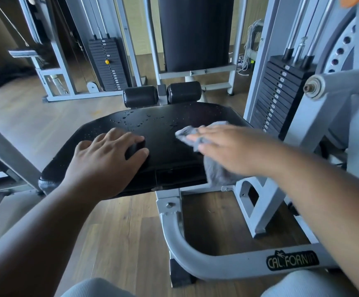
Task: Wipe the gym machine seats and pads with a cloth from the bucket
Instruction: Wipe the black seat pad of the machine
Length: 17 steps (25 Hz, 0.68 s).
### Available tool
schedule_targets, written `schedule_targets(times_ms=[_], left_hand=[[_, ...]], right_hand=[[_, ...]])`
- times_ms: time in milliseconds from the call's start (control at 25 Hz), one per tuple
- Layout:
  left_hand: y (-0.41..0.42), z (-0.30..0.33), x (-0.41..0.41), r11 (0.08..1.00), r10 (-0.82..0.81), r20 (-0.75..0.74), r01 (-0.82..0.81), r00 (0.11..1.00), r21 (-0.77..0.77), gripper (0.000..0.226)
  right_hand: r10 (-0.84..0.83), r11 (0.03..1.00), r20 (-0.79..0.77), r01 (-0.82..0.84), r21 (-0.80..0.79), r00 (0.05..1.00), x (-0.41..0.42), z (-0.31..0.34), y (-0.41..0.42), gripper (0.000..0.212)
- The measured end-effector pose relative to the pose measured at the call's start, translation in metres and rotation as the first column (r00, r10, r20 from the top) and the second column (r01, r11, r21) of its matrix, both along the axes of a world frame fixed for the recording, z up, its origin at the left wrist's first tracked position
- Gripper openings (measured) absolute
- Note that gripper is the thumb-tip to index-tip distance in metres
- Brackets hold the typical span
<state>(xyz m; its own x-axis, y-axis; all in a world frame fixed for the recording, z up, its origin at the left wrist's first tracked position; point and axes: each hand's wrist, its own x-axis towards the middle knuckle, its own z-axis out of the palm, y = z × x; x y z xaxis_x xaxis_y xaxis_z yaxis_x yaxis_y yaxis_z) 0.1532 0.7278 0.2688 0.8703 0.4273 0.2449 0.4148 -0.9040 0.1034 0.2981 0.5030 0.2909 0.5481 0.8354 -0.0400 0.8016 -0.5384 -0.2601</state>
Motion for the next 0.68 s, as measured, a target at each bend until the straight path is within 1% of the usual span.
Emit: schedule_targets(times_ms=[120,160,200,240,280,320,360,400,440,480,520,560,640,680], left_hand=[[0.002,-0.002,0.001,1.0,-0.007,0.003,0.007,1.0,0.023,0.051],[0.002,-0.002,0.001,1.0,-0.004,0.001,0.004,1.0,0.018,0.05],[0.002,-0.003,0.0,1.0,-0.003,0.005,0.003,1.0,0.014,0.049],[0.001,-0.002,0.0,1.0,-0.002,0.01,0.001,1.0,0.014,0.05],[0.001,-0.002,0.0,1.0,0.0,0.013,0.0,1.0,0.016,0.052],[0.002,-0.002,0.0,1.0,-0.001,0.013,0.0,1.0,0.018,0.054],[0.002,-0.001,0.001,1.0,-0.002,0.007,0.002,1.0,0.02,0.056],[0.002,-0.001,0.0,1.0,-0.001,0.005,0.001,1.0,0.021,0.056],[0.001,-0.001,0.0,1.0,0.0,0.006,0.0,1.0,0.023,0.055],[0.001,-0.001,0.0,1.0,-0.002,0.008,0.002,1.0,0.023,0.054],[0.002,-0.001,0.0,1.0,-0.005,0.012,0.004,1.0,0.023,0.053],[0.002,-0.001,0.001,1.0,-0.008,0.011,0.008,1.0,0.019,0.053],[0.001,-0.002,0.001,1.0,-0.009,0.008,0.009,1.0,0.015,0.051],[0.001,-0.002,0.001,1.0,-0.008,0.012,0.008,1.0,0.015,0.05]], right_hand=[[-0.183,0.968,0.074,0.192,-0.159,0.98,0.041,0.005,0.021,0.042],[-0.173,0.974,0.098,0.185,-0.132,0.98,0.038,0.002,0.035,0.042],[-0.109,0.989,0.064,0.115,-0.09,0.992,0.031,-0.003,0.046,0.041],[-0.012,0.998,0.044,0.014,-0.06,0.999,0.019,-0.006,0.054,0.041],[0.105,0.994,0.065,-0.103,-0.044,0.992,0.004,-0.005,0.052,0.043],[0.136,0.989,0.048,-0.134,-0.058,0.989,-0.009,0.0,0.042,0.044],[0.108,0.994,0.015,-0.108,-0.018,0.994,-0.011,0.001,0.025,0.044],[0.052,0.999,0.013,-0.052,-0.012,0.999,-0.008,0.003,0.007,0.043],[-0.036,0.999,-0.008,0.036,-0.027,0.999,0.006,0.002,-0.002,0.043],[-0.134,0.986,-0.001,0.134,-0.102,0.991,0.016,0.008,-0.004,0.044],[-0.208,0.969,0.015,0.208,-0.131,0.978,0.031,0.013,0.002,0.045],[-0.149,0.976,0.049,0.155,-0.152,0.988,0.043,0.011,0.003,0.044],[-0.111,0.994,-0.052,0.111,-0.001,0.992,0.036,-0.002,0.034,0.036],[-0.063,0.996,-0.078,0.067,0.056,0.995,0.027,-0.005,0.05,0.032]])
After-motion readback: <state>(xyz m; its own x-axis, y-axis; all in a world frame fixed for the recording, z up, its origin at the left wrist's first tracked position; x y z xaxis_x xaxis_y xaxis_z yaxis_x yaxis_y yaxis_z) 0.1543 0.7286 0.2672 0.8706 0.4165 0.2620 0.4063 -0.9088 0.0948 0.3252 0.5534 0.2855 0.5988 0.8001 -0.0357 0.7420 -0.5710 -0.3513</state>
